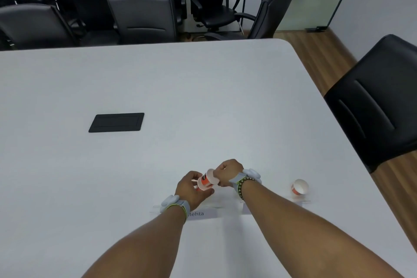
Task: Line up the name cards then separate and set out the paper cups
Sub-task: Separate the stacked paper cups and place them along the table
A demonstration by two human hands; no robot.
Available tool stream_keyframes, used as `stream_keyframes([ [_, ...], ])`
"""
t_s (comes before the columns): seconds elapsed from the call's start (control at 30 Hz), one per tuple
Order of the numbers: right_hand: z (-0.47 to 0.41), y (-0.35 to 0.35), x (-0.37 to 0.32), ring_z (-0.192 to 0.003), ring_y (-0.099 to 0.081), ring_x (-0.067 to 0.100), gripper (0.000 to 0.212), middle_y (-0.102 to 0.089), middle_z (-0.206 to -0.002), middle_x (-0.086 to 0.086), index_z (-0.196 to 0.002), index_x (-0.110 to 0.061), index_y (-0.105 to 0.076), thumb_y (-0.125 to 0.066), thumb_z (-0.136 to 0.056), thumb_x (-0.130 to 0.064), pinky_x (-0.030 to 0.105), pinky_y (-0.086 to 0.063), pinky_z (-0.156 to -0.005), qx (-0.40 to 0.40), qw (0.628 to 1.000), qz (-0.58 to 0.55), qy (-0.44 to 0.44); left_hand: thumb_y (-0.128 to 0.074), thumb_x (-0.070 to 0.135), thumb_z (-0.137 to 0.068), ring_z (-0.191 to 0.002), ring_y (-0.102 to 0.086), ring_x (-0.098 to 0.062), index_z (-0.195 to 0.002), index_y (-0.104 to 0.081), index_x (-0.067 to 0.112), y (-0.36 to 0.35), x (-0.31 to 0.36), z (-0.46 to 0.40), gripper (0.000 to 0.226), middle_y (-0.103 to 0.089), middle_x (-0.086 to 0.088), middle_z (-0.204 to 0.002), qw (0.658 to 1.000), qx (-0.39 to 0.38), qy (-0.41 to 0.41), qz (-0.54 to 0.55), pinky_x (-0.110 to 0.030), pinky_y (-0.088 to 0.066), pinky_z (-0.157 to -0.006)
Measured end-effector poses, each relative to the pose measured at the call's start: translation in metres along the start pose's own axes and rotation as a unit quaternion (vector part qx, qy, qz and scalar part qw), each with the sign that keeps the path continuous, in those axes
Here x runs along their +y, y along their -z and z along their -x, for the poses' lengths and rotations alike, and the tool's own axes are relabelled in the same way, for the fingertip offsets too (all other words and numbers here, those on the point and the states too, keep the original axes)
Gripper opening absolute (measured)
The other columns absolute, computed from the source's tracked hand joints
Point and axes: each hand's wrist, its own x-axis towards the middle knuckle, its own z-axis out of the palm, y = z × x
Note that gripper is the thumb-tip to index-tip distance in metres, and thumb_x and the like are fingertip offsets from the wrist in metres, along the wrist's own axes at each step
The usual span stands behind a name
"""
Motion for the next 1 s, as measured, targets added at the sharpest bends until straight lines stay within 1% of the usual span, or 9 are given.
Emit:
stream_keyframes([
  [0.13,-0.001,0.005,0.014,-0.059,-0.080,0.020,0.016,-0.078,-0.059,0.004,-0.072,-0.014,-0.078,-0.071,-0.077,-0.028,0.041,-0.070,-0.070,0.048,0.998,-0.033,-0.006,-0.095,0.028,-0.065,-0.081,-0.064,-0.010,-0.113,-0.064,0.021,0.011,-0.007,-0.004,0.057,-0.064,0.002,-0.102,0.997,0.066,0.034,0.010,-0.023,-0.049,-0.071],
  [0.23,-0.003,0.002,0.027,-0.067,-0.079,0.019,0.011,-0.080,-0.071,0.001,-0.072,-0.020,-0.077,-0.074,-0.081,-0.024,0.030,-0.068,-0.068,0.026,1.000,0.008,-0.009,-0.094,0.036,-0.065,-0.085,-0.065,-0.017,-0.113,-0.063,0.023,0.023,-0.020,-0.010,0.058,-0.066,-0.002,-0.105,0.995,0.086,0.053,-0.013,-0.027,-0.048,-0.075],
  [0.33,-0.004,-0.005,0.041,-0.061,-0.067,0.008,0.011,-0.071,-0.072,-0.004,-0.079,-0.014,-0.077,-0.073,-0.089,-0.015,0.010,-0.050,-0.046,-0.005,0.998,0.053,-0.018,-0.092,0.037,-0.068,-0.093,-0.068,-0.021,-0.116,-0.063,0.024,0.035,-0.031,-0.011,0.058,-0.065,0.000,-0.109,0.994,0.084,0.063,-0.027,-0.027,-0.046,-0.076],
  [0.43,-0.008,-0.015,0.052,-0.073,-0.070,0.019,0.022,-0.082,-0.094,0.011,-0.096,0.002,-0.082,-0.071,-0.089,-0.014,0.016,-0.048,-0.057,-0.009,0.995,0.096,-0.025,-0.088,0.029,-0.071,-0.100,-0.066,-0.024,-0.119,-0.062,0.022,0.046,-0.041,-0.010,0.055,-0.062,-0.002,-0.117,0.993,0.085,0.066,-0.042,-0.026,-0.045,-0.079],
  [0.57,-0.001,-0.018,0.046,-0.086,-0.070,0.016,0.010,-0.077,-0.097,-0.002,-0.092,-0.025,-0.076,-0.074,-0.085,-0.032,0.024,-0.060,-0.078,-0.018,0.990,0.141,-0.019,-0.086,0.024,-0.074,-0.102,-0.060,-0.021,-0.126,-0.063,0.018,0.064,-0.052,-0.011,0.058,-0.062,-0.002,-0.124,0.992,0.083,0.083,-0.045,-0.025,-0.043,-0.084],
  [0.67,0.003,-0.028,0.040,-0.096,-0.070,0.015,0.032,-0.073,-0.106,-0.005,-0.112,-0.024,-0.071,-0.070,-0.088,-0.045,0.025,-0.054,-0.085,0.031,0.986,0.163,0.027,-0.087,0.024,-0.073,-0.106,-0.063,-0.023,-0.128,-0.065,0.021,0.078,-0.060,-0.012,0.059,-0.064,-0.001,-0.125,0.991,0.077,0.100,-0.044,-0.026,-0.045,-0.086],
  [0.77,0.003,-0.058,0.015,-0.091,-0.073,0.015,0.028,-0.075,-0.097,-0.007,-0.104,-0.024,-0.076,-0.070,-0.089,-0.046,0.029,-0.058,-0.086,0.059,0.988,0.095,0.110,-0.089,0.025,-0.069,-0.105,-0.069,-0.025,-0.124,-0.067,0.026,0.097,-0.071,-0.011,0.060,-0.068,0.001,-0.122,0.990,0.075,0.117,-0.018,-0.027,-0.049,-0.085],
  [0.87,0.010,-0.084,-0.022,-0.082,-0.075,0.021,0.030,-0.078,-0.088,0.001,-0.088,-0.020,-0.075,-0.066,-0.092,-0.048,0.040,-0.064,-0.084,-0.068,0.994,-0.010,0.090,-0.093,0.024,-0.066,-0.098,-0.073,-0.025,-0.120,-0.070,0.027,0.103,-0.076,-0.014,0.058,-0.071,0.001,-0.115,0.991,0.055,0.123,0.009,-0.025,-0.050,-0.078],
  [1.0,0.014,-0.122,-0.054,-0.097,-0.075,0.032,0.062,-0.071,-0.105,0.012,-0.118,0.001,-0.071,-0.053,-0.100,-0.056,0.039,-0.061,-0.089,-0.184,0.973,-0.134,-0.026,-0.097,0.024,-0.062,-0.097,-0.074,-0.025,-0.115,-0.072,0.027,0.107,-0.074,-0.016,0.059,-0.072,0.001,-0.106,0.993,-0.001,0.113,0.031,-0.024,-0.050,-0.075],
])
